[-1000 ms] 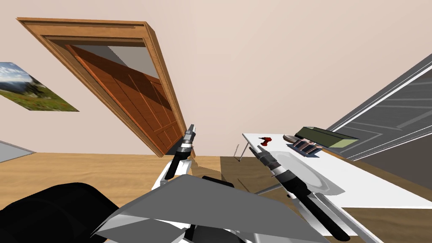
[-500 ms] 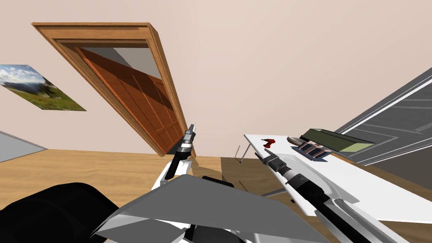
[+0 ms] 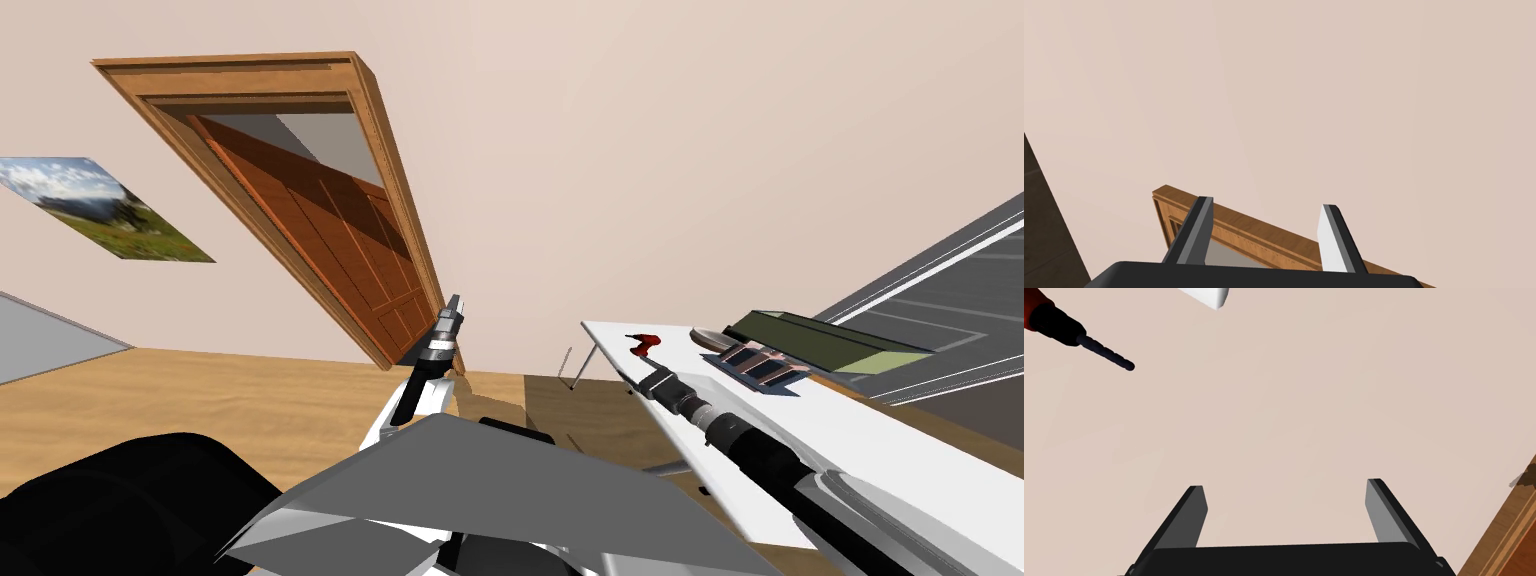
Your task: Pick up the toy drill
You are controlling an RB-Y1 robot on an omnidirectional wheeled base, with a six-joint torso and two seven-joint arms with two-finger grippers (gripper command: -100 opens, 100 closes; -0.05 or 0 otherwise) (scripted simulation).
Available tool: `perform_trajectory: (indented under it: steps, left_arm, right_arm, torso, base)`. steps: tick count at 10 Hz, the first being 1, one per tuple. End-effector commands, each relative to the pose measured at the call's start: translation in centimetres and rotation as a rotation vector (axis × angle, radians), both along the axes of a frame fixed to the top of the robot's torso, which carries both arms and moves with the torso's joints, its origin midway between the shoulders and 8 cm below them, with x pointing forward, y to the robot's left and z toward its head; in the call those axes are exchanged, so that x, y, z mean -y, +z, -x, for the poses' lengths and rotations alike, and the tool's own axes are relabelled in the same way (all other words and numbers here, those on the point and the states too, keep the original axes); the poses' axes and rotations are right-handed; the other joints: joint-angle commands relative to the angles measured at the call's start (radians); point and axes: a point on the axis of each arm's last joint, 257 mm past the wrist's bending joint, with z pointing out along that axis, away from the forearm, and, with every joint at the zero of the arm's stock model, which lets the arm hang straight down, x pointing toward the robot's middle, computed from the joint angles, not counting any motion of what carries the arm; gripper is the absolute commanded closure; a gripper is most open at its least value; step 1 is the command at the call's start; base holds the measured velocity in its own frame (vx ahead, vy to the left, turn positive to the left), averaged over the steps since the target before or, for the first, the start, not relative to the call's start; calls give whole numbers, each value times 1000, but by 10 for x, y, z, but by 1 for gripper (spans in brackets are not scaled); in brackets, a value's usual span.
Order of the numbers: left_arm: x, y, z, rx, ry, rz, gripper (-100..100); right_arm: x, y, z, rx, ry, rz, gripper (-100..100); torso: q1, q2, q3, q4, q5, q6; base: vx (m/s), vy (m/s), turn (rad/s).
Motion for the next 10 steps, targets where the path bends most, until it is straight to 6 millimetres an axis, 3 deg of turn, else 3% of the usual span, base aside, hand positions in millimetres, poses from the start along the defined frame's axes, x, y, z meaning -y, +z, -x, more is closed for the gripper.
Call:
perform_trajectory:
  steps: [1,2,6,7,10]
  left_arm:
    - [0,0,0,0,0,0,0]
    - [0,0,0,0,0,0,0]
    - [0,0,0,0,0,0,0]
    - [0,0,0,0,0,0,0]
    - [0,0,0,0,0,0,0]
  right_arm:
    - [28,-6,2,-16,-1,138,-100]
    - [28,-6,2,-17,2,145,-100]
    - [96,-12,12,-67,9,464,-100]
    - [96,-12,13,-69,13,475,-100]
    - [138,-13,22,-111,24,667,-100]
  torso:
    - [0,0,0,0,0,0]
    - [-1,-1,0,0,0,0]
    - [-2,-3,-2,-1,-1,0]
    - [-3,-3,-2,-1,-1,0]
    - [-2,-2,-1,0,-1,0]
  base:
    - [64,-19,78]
    - [49,-19,33]
    - [78,-40,80]
    - [60,-42,31]
    - [76,-52,82]
